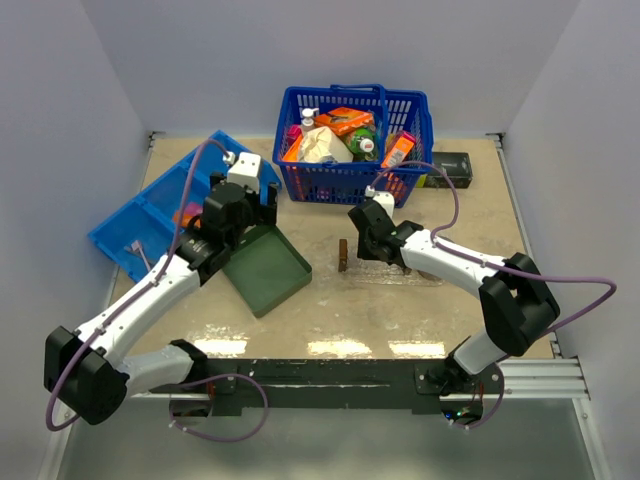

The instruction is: Prepare toiletry sets of a toothbrush and toothpaste on the tray

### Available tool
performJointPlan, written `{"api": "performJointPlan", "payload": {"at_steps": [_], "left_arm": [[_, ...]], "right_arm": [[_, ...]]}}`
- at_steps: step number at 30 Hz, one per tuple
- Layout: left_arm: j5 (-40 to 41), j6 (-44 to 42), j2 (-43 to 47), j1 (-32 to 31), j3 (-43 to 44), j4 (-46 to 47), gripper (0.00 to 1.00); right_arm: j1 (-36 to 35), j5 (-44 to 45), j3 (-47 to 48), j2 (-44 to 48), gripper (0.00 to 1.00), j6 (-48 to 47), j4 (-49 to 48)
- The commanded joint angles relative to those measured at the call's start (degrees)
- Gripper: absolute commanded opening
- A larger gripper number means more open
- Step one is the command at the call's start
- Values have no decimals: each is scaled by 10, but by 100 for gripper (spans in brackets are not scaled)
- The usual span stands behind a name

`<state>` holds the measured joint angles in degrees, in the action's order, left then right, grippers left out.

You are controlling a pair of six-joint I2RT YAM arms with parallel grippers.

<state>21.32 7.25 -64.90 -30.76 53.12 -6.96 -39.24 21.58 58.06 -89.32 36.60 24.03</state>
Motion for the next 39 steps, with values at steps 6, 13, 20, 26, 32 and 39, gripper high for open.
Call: {"api": "performJointPlan", "payload": {"at_steps": [6, 13, 20, 26, 32, 39], "left_arm": [[5, -3, -3, 2, 14, 10, 93], [1, 0, -1, 2, 15, 6, 93], [-1, 2, 3, 2, 15, 5, 93], [-1, 3, 7, 2, 15, 4, 93], [-1, 4, 7, 2, 15, 3, 93], [-1, 4, 7, 2, 15, 2, 93]], "right_arm": [[1, 36, 20, 0, 9, 31, 18], [1, 50, 23, -3, 5, 37, 27], [1, 65, 22, 6, 4, 39, 33], [2, 65, 21, 4, 4, 38, 30], [2, 69, 23, 5, 4, 36, 30], [1, 74, 25, 9, 4, 35, 36]]}}
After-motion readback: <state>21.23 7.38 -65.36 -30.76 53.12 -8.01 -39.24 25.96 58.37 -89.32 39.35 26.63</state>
